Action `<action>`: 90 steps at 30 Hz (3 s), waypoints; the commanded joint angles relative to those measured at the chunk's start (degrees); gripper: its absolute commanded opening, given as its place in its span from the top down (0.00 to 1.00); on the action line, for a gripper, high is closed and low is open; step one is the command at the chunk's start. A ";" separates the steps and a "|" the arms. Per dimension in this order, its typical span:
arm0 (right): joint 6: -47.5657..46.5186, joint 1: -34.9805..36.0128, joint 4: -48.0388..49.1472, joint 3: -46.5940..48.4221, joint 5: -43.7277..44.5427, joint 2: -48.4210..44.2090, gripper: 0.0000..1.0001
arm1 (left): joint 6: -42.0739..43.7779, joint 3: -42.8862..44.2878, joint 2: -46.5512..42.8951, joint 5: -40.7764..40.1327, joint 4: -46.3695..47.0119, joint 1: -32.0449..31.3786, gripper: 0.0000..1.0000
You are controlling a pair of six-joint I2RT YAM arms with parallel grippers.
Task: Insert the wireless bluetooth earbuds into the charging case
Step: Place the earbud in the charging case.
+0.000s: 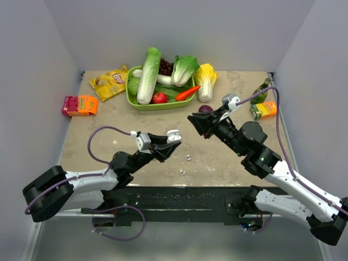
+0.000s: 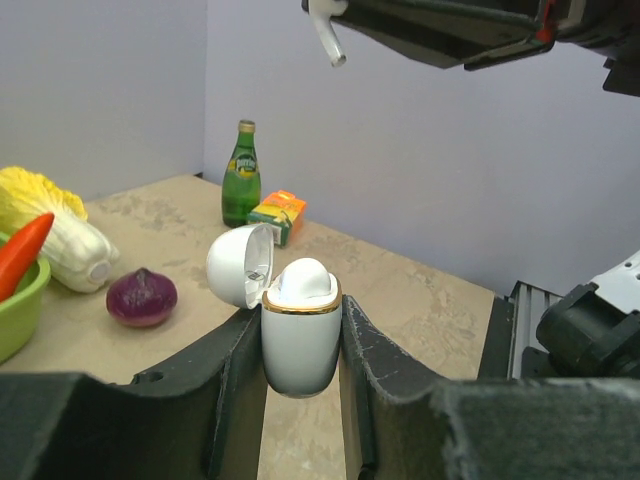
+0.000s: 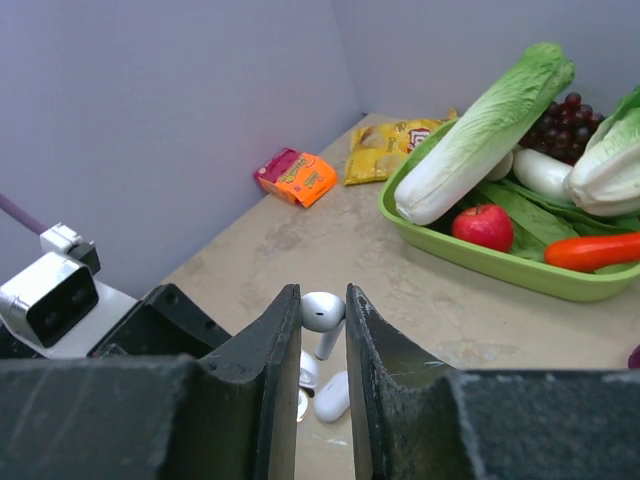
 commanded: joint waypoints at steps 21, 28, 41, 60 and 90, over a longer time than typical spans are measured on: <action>-2.66 3.93 8.24 -5.43 -5.75 -3.66 1.00 | 4.68 12.06 7.80 4.47 32.80 0.10 1.00; -3.45 4.28 11.75 -7.81 -3.81 -7.70 1.00 | 4.94 12.23 7.46 6.67 35.62 0.19 1.00; -6.44 4.28 10.09 -3.50 -2.32 -8.06 1.00 | 5.47 18.64 4.82 11.15 35.09 0.19 1.00; -8.11 4.28 18.08 -6.14 4.70 -9.20 1.00 | 2.31 21.02 4.73 7.47 30.53 0.19 1.00; -11.19 4.37 17.12 -4.12 5.85 -9.11 1.00 | -2.00 32.01 0.60 -0.98 -22.73 0.10 1.00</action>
